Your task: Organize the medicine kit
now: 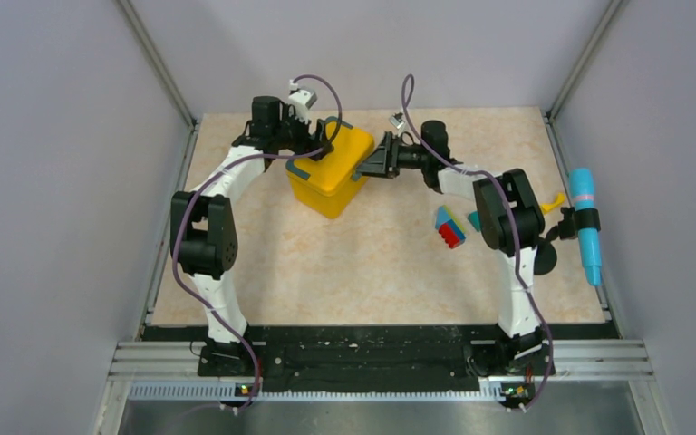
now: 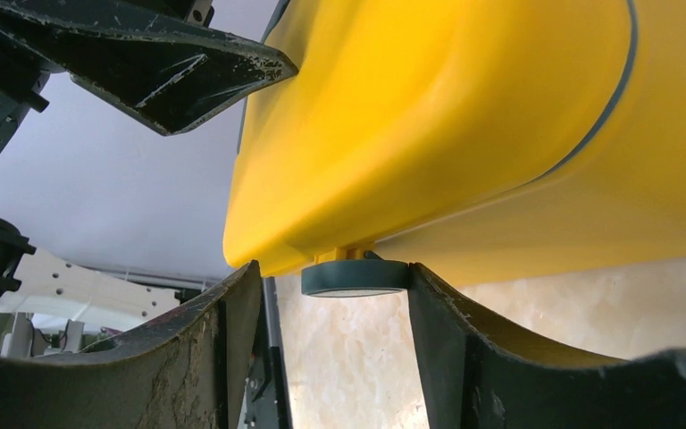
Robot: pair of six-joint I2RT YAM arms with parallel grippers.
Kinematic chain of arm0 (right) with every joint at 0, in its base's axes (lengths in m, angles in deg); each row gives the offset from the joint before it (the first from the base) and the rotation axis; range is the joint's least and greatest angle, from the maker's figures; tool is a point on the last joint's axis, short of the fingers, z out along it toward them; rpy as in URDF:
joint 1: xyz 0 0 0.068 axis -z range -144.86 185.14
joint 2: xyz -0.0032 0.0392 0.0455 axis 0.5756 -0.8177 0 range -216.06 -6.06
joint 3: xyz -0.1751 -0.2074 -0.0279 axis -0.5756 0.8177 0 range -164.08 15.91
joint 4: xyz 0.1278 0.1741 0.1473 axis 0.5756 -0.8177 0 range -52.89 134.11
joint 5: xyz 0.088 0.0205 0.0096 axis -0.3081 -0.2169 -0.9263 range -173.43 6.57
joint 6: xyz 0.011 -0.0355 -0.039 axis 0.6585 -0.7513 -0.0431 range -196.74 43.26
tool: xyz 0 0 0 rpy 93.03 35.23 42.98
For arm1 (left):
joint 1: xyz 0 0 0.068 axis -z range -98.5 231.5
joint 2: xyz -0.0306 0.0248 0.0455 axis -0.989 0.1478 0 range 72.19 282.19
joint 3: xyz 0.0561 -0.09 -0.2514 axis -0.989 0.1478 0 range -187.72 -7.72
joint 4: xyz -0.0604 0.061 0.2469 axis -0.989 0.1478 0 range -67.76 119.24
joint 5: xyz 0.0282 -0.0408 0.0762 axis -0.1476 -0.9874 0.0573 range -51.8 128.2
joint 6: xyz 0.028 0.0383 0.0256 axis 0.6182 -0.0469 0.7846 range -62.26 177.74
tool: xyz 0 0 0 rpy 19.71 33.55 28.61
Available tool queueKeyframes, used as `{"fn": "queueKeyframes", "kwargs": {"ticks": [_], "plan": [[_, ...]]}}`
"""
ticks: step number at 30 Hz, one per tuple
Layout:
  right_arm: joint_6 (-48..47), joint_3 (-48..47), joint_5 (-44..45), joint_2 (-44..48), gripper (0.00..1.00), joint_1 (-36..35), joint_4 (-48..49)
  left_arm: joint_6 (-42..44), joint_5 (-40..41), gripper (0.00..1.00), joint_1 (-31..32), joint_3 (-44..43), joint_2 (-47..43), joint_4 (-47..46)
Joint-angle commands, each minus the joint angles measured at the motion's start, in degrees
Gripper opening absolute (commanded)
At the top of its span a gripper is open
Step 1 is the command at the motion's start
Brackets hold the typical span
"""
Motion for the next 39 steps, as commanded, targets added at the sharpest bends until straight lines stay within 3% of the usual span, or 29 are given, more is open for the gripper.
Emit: {"fn": "queueKeyframes", "kwargs": {"ticks": [1, 13, 27, 39], "plan": [[-1.13, 0.35, -1.47, 6.30, 0.59, -1.15, 2.59, -0.20, -0.68, 0.91, 1.03, 1.46, 3.49, 7.60], [-7.06, -1.02, 3.17, 7.36, 0.44, -1.17, -10.24, -0.92, -1.08, 0.90, 1.03, 1.69, 3.72, 6.86], [-8.83, -6.12, 11.32, 5.29, 0.40, -2.50, -21.42, -1.27, -1.38, 0.90, 1.12, 2.35, 4.04, 7.11], [-9.72, -3.97, 6.95, -1.51, 0.39, -2.70, -13.17, -1.18, -1.18, 0.90, 1.38, 1.56, 4.83, 7.04]]}}
